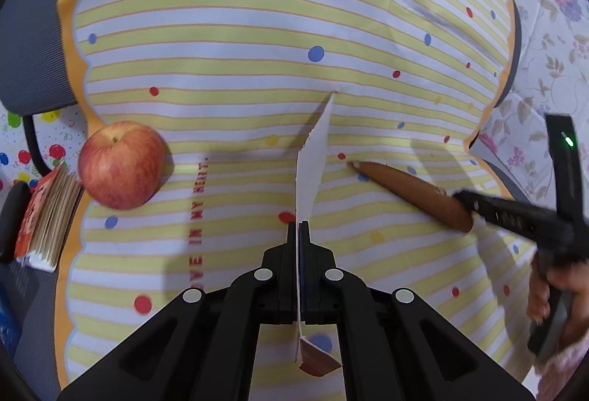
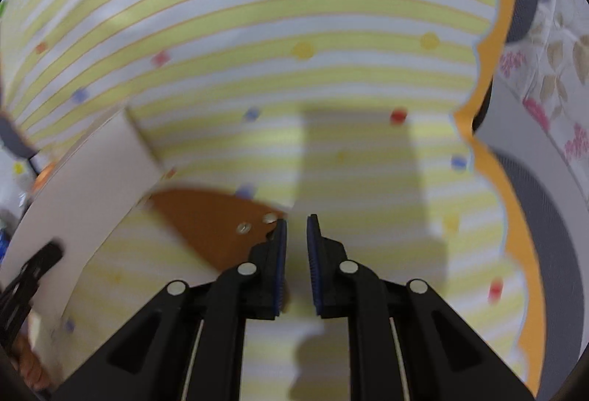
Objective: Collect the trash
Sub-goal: 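Grasp the brown leather sheath with the right tool while the left tool holds the envelope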
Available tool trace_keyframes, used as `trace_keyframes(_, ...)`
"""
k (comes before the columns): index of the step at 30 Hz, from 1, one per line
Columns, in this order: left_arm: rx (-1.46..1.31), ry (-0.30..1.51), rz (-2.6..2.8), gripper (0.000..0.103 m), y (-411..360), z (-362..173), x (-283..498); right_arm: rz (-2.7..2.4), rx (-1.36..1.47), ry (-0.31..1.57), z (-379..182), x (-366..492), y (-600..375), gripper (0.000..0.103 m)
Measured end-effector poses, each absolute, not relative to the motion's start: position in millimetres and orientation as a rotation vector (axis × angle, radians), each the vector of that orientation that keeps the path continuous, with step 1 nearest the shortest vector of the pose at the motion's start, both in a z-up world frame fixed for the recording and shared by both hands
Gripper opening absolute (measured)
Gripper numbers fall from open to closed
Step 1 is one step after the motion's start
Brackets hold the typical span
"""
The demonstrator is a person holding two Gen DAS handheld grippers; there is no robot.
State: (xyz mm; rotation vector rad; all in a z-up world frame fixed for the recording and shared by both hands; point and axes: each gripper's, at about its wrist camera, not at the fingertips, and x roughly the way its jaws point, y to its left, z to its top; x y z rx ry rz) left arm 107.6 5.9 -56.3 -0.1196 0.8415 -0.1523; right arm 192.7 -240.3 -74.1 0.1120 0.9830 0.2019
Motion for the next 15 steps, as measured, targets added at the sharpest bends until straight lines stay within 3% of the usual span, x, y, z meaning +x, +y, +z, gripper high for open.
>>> trace_keyframes(10,-0.121,0.855,-0.192,0.003,-6.5,-51.0,67.5,0.309,0.024,0.936,-55.1,115.2,-201.6,0.014)
trace_keyframes(12,-0.115,0.861,-0.201,0.008,-7.8,-51.8,67.7,0.303,0.034,0.911,-49.2,112.5,-202.4,0.028)
trace_keyframes(13,-0.11,0.867,-0.21,0.011,-9.3,-52.5,69.0,0.302,0.044,0.901,-50.0,118.0,-207.4,0.041)
trace_keyframes(15,-0.09,0.878,-0.216,0.023,-12.2,-54.1,72.7,0.302,0.058,0.882,-49.9,123.3,-212.4,0.047)
